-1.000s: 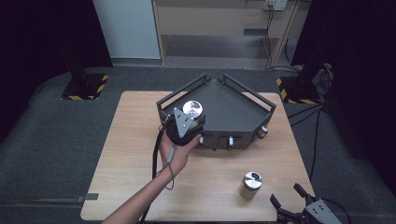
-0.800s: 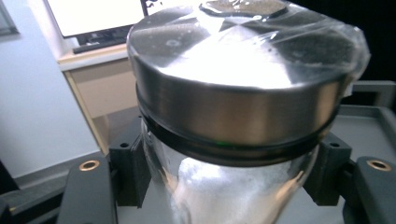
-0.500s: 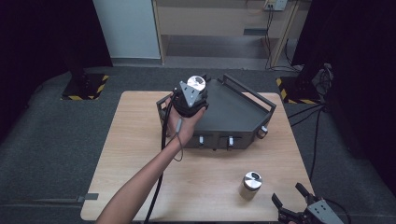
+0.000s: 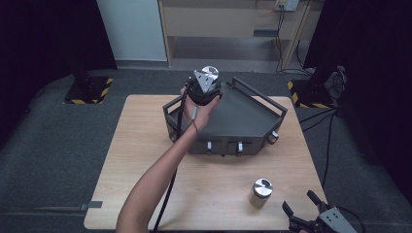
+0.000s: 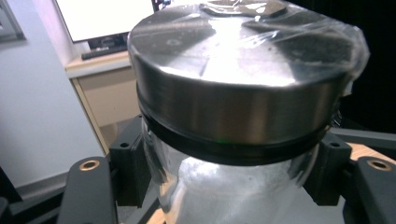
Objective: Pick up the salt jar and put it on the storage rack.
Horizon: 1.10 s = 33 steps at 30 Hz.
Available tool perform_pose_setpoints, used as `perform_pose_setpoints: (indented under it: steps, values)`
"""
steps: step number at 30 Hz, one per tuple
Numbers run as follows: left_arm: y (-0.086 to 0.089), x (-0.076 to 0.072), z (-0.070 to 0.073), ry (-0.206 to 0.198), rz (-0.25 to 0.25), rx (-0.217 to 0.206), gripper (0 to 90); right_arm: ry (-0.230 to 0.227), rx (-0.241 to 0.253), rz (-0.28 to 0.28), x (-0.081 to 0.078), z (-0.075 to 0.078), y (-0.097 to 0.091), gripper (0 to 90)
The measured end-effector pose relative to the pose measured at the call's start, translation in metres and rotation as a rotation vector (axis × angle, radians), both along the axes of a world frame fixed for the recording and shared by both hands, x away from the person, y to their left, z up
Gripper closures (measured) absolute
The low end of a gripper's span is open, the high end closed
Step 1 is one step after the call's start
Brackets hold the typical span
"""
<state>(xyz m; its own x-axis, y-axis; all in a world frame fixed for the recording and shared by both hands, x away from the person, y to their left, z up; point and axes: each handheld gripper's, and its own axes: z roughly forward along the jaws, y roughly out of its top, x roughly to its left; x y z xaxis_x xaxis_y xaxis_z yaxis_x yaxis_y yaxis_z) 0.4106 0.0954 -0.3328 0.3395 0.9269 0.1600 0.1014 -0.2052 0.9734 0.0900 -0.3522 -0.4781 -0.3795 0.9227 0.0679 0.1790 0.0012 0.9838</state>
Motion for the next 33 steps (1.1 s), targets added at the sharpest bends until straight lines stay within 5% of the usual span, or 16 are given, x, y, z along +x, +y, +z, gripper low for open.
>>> perform_pose_setpoints:
  steps: [8,16,33]
  values:
    - [-0.005,0.017,-0.023,0.023,0.032,-0.03,29.8,0.001,0.001,-0.002,0.0,-0.001,-0.001,3.9]
    - [-0.007,0.029,-0.034,0.056,0.064,-0.011,29.8,0.005,0.0,-0.001,0.001,-0.001,0.0,3.9]
    - [-0.004,0.036,-0.055,0.114,0.08,-0.038,29.8,0.012,-0.003,0.0,0.002,-0.002,0.0,3.9]
